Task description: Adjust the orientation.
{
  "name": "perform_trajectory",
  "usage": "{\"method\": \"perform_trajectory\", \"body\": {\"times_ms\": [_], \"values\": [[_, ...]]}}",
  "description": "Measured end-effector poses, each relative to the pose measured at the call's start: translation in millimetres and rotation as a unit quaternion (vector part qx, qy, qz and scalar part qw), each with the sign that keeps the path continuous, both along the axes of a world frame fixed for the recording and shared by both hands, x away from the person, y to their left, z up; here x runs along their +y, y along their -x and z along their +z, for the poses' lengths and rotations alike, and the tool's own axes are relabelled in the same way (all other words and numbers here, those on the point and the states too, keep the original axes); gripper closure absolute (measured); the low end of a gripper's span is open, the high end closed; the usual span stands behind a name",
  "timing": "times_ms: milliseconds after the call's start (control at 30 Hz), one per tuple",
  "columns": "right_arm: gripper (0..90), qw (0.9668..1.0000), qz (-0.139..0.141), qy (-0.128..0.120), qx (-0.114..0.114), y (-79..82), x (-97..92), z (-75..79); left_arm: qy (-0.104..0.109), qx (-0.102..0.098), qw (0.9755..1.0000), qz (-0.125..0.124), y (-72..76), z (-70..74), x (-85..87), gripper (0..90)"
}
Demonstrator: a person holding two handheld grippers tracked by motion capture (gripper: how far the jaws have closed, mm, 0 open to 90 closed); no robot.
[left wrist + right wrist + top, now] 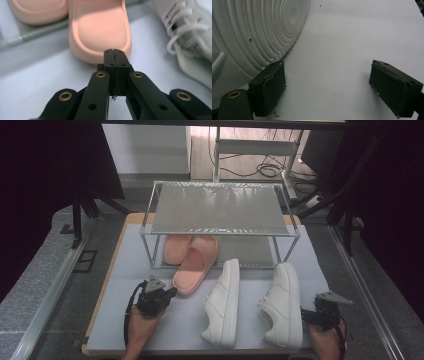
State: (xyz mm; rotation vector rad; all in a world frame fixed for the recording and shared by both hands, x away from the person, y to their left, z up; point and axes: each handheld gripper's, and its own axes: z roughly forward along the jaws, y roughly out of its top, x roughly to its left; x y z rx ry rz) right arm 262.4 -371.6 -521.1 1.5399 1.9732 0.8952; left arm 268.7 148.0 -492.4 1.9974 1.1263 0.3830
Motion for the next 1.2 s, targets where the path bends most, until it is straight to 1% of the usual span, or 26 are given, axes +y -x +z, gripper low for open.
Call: {"method": "perform_trajectory", "body": {"times_ms": [133,167,200,333,467,567,800,933,1067,1167,1200], "values": [[13.8,1.0000,0.000,0.000,0.000,0.0,0.0,0.0,-0.010,0.008,0.9999,0.005,-2.0,-8.4,-1.8,89.7],[13.8,1.0000,0.000,0.000,0.000,0.0,0.0,0.0,-0.010,0.008,0.9999,0.005,-2.0,-8.4,-1.8,89.7],[13.8,1.0000,0.000,0.000,0.000,0.0,0.0,0.0,-0.011,0.011,0.9999,0.003,-3.7,-11.3,-4.2,89.7],[13.8,1.0000,0.000,0.000,0.000,0.0,0.0,0.0,-0.011,0.014,0.9998,-0.006,-7.6,-13.7,-13.0,89.6],[13.8,1.0000,0.000,0.000,0.000,0.0,0.0,0.0,-0.006,0.011,0.9998,-0.018,-12.3,-14.0,-23.4,89.6],[13.8,1.0000,0.000,0.000,0.001,0.1,-0.1,0.1,-0.003,0.009,0.9997,-0.022,-16.8,-14.3,-30.0,89.6],[13.8,1.0000,0.001,0.001,0.000,0.0,-0.2,0.1,0.003,0.006,0.9997,-0.023,-24.5,-11.9,-38.5,89.5],[13.8,1.0000,0.000,0.000,0.000,0.0,0.0,0.0,0.004,0.000,0.9997,-0.023,-30.5,-9.1,-41.1,89.6],[13.8,1.0000,0.000,0.000,0.000,0.0,0.0,0.0,-0.006,-0.004,0.9998,-0.016,-39.1,-7.8,-44.2,89.6],[13.8,1.0000,0.000,0.000,0.000,0.0,0.0,-0.1,-0.007,-0.003,0.9999,-0.014,-43.4,-8.3,-45.2,89.6],[13.8,1.0000,0.000,0.000,0.000,0.0,0.0,0.0,-0.011,-0.003,0.9999,-0.012,-47.0,-8.4,-46.6,89.6]]}}
